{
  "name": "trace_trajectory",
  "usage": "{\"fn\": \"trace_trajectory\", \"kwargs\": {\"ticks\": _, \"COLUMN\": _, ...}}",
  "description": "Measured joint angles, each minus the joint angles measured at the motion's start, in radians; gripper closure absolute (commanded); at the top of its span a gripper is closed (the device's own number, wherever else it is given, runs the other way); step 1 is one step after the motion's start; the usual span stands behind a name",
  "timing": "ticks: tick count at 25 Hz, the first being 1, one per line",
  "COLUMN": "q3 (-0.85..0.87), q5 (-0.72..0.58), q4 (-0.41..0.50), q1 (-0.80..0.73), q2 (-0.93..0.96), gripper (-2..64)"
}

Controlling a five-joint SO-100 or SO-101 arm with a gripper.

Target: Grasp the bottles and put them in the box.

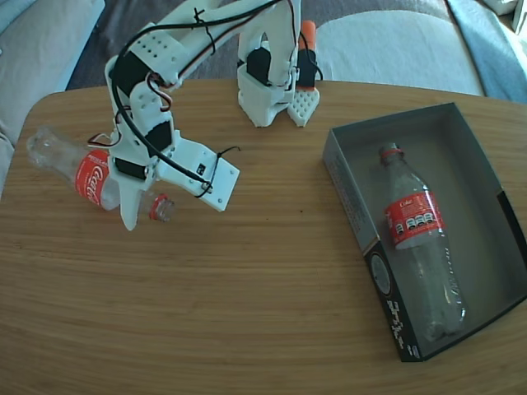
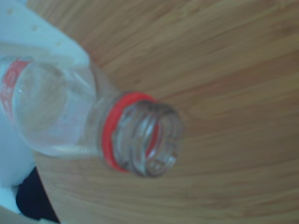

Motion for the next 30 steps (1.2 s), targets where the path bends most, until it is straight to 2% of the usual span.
{"fn": "trace_trajectory", "kwargs": {"ticks": 27, "q3": -0.04, "q5": 0.0, "q4": -0.008, "q1": 0.077, "q2": -0.146, "gripper": 16.9}}
{"fn": "trace_trajectory", "kwargs": {"ticks": 30, "q3": -0.04, "q5": -0.049, "q4": -0.008, "q1": 0.101, "q2": -0.146, "gripper": 16.9}}
